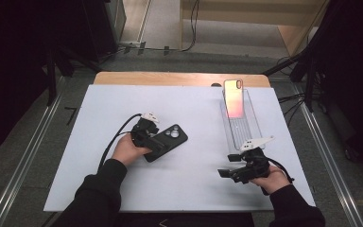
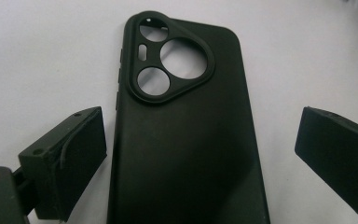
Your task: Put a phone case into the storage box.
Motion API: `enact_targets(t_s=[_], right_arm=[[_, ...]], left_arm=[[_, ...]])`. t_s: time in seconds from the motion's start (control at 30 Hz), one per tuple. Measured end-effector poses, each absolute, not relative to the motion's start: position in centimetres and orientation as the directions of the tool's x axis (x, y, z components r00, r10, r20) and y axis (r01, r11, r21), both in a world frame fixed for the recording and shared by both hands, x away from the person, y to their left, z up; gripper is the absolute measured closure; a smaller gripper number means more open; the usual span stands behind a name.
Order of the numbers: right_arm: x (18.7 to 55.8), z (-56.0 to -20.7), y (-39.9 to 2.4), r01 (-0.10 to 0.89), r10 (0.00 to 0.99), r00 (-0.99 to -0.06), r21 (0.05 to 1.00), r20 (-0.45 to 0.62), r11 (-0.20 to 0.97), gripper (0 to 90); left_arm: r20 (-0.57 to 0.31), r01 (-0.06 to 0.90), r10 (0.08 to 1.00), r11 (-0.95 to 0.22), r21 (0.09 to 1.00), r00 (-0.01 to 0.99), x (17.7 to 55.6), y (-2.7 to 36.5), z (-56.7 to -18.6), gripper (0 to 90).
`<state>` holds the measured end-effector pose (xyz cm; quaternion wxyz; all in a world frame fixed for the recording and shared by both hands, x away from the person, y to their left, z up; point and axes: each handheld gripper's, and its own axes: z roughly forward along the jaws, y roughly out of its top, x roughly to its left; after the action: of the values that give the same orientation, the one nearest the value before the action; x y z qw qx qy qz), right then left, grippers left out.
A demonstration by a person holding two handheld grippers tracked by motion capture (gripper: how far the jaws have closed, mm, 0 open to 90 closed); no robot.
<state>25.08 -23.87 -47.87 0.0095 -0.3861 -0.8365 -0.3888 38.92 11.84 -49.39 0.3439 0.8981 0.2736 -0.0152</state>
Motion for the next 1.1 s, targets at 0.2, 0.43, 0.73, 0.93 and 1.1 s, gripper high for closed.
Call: enact_targets(t_s=[0.2,0.43,0.73,0.93,1.1], right_arm=[[25.1,-47.9,-23.9,0.654,0.64,-0.701,0.642,0.316,0.4,19.8],[25.1,-47.9,-23.8,0.653,0.64,-0.702,0.641,0.311,0.404,19.8],[25.0,-47.9,-23.8,0.653,0.641,-0.702,0.64,0.31,0.405,19.8],[25.0,-47.9,-23.8,0.652,0.641,-0.702,0.641,0.309,0.405,19.8],[25.0,-47.9,-23.8,0.651,0.641,-0.704,0.64,0.308,0.408,19.8]], left_arm=[[-0.186,0.489,0.485,-0.63,0.603,0.854,38.6,11.5,-49.9,2.0],[-0.117,0.46,0.501,-0.645,0.61,0.858,37.9,11.1,-50.1,2.1],[-0.046,0.436,0.536,-0.63,0.642,0.843,37.1,11.2,-50.5,10.4],[0.021,0.413,0.552,-0.646,0.642,0.833,36.4,10.7,-50.7,11.3],[0.02,0.422,0.567,-0.637,0.645,0.824,36.4,10.7,-50.7,12.7]])
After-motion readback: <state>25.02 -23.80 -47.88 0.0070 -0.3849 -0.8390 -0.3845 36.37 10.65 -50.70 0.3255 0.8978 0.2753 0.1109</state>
